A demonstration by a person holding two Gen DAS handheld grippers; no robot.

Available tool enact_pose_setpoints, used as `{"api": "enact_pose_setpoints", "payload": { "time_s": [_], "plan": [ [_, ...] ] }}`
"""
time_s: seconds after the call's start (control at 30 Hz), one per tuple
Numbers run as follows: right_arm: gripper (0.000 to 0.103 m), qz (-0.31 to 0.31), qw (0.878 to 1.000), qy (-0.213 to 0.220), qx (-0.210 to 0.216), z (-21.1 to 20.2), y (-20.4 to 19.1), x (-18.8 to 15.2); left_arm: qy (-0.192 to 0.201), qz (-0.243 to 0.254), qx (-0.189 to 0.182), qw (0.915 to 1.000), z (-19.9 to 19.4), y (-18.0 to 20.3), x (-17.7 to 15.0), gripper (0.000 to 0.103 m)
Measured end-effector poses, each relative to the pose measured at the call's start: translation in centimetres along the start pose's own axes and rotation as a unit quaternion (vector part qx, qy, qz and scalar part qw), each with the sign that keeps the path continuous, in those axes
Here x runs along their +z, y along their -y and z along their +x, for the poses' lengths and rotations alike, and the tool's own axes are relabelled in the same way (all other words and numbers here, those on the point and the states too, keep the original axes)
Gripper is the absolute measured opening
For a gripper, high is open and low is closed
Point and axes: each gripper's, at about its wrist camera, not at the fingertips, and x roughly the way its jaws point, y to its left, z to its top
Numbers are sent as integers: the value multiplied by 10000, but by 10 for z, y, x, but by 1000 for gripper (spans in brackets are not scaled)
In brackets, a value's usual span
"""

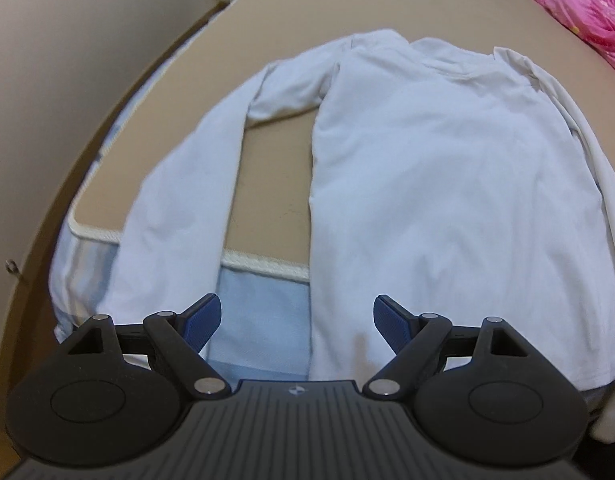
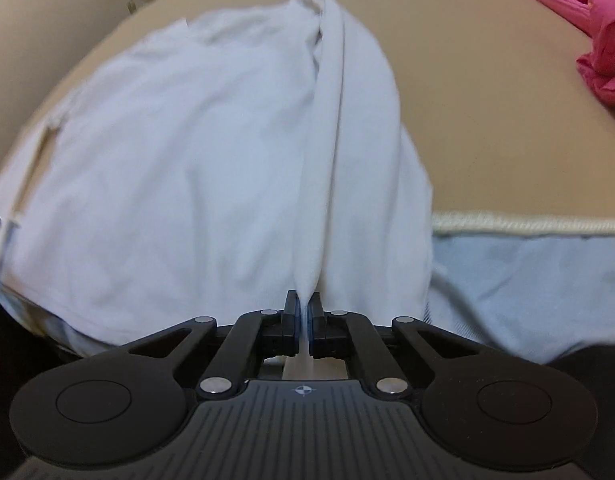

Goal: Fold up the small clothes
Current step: 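Lay the shirt flat on the board and open both tools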

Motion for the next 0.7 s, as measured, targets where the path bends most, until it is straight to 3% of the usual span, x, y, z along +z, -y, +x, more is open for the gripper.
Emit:
{"api": "enact_pose_setpoints", "payload": {
  "time_s": [0.13, 0.23, 0.33, 0.4, 0.43, 0.47, 0.53, 0.57, 0.6, 0.7],
  "plan": [
    [3, -349, 9984, 449, -23, -37, 11, 34, 132, 24, 89, 9999, -10, 5, 10, 87],
    [2, -307, 9960, 823, -166, -63, 45, 82, 177, -21, 143, 9997, -16, 9, 18, 87],
    [2, -97, 9892, 1207, -830, -82, 105, 157, 186, -42, 215, 9996, -22, 11, 24, 87],
    [3, 344, 9722, 1494, -1768, -92, 163, 214, 206, -28, 321, 9993, -25, 13, 27, 87],
    [7, 709, 9573, 1604, -2299, -96, 193, 240, 208, -24, 394, 9990, -26, 13, 28, 87],
    [29, 1183, 9405, 1638, -2731, -101, 224, 262, 205, -26, 436, 9988, -26, 14, 28, 87],
    [63, 1997, 9148, 1618, -3116, -111, 266, 283, 199, -88, 473, 9986, -27, 12, 28, 88],
    [62, 2237, 9048, 1821, -3132, -118, 275, 282, 169, -107, 468, 9987, -25, 11, 28, 88],
    [62, 2283, 9042, 2007, -3002, -123, 278, 276, 118, -106, 462, 9988, -23, 11, 28, 88],
    [64, 2229, 9192, 2146, -2436, -123, 270, 247, -27, -3, 482, 9988, -11, 13, 31, 88]
  ]
}}
